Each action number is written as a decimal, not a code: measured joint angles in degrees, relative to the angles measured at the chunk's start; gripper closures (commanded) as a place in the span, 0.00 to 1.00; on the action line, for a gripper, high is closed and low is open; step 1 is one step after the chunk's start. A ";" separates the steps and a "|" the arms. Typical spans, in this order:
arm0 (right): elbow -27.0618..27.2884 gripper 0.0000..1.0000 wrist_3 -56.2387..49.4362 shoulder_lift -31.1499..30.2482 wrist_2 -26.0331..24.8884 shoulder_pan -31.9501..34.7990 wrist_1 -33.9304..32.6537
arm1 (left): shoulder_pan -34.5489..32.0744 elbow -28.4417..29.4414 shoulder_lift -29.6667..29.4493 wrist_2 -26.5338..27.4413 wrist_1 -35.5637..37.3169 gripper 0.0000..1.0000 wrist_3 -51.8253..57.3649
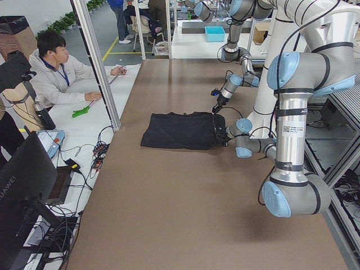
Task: Fold clothes
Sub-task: 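Grasp the near corners with both grippers, then lift the near edge with both grippers and fold it away from the robot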
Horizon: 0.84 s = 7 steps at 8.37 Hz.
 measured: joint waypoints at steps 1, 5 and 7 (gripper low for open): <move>4.27 1.00 -0.06 -1.71 -0.13 -1.79 -1.43 | 1.06 -6.14 0.95 -0.05 5.18 1.00 -0.04; 15.41 1.00 -2.87 -2.20 1.25 -1.00 -12.46 | -1.53 -15.83 -3.58 -4.12 21.01 1.00 0.88; 14.95 1.00 -5.31 -0.98 4.84 4.99 -13.86 | -7.35 -15.57 -12.40 -7.67 32.84 1.00 4.09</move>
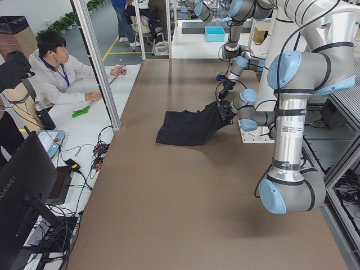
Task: Fold clothes
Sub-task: 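Lift the near edge with both grippers and fold it away from the robot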
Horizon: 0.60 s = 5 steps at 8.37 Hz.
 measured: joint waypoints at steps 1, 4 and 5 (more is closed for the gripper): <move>-1.49 1.00 -1.41 1.72 1.92 3.42 -1.03 | -2.65 0.57 -4.18 -1.32 5.56 1.00 1.55; -8.79 1.00 -6.71 6.73 3.89 12.05 -1.95 | -9.90 7.49 -12.35 -4.91 12.49 1.00 5.77; -11.84 1.00 -8.12 8.25 4.03 14.10 -1.90 | -12.13 10.74 -14.26 -5.26 12.91 1.00 7.49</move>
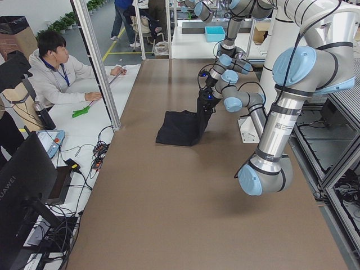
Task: Fold clothes
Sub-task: 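Lift the near edge with both grippers and fold it away from the robot, then lay the folded edge down on the far edge with both grippers and release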
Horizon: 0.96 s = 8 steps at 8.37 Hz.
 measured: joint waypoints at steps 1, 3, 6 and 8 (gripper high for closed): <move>-3.38 1.00 -1.18 1.65 0.06 1.46 0.14 | -2.04 3.43 -1.67 -0.16 0.09 1.00 1.53; -9.62 1.00 -2.24 3.42 0.01 2.67 2.64 | -4.88 12.26 -6.03 -0.30 -0.33 1.00 4.27; -21.34 0.13 -5.27 6.43 -0.16 4.46 10.06 | -7.29 30.39 -13.08 -0.11 -6.19 0.15 7.57; -26.37 0.09 -7.61 7.38 -0.16 5.57 14.69 | -8.12 41.23 -14.26 -0.07 -18.25 0.00 11.58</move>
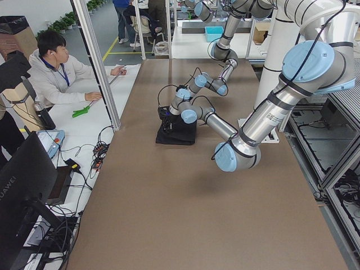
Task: Fold clothes
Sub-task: 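Lay the folded edge down on the far edge with both grippers and release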
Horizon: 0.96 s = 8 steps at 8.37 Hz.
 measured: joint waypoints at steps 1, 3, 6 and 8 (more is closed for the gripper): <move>-0.06 0.09 -0.61 0.78 0.38 0.48 0.89 | -0.32 0.80 0.26 -0.12 -2.83 0.00 1.54; 2.96 0.10 -0.25 1.42 2.95 1.25 1.36 | -1.40 -1.28 1.97 -2.10 -4.73 0.00 2.50; 4.37 0.21 6.34 -0.09 3.55 -1.47 1.59 | -1.81 -2.16 3.10 -3.47 -5.38 0.00 2.58; 4.38 0.82 9.05 -1.40 1.90 -4.19 1.76 | -1.86 -2.21 3.19 -3.48 -5.43 0.00 2.60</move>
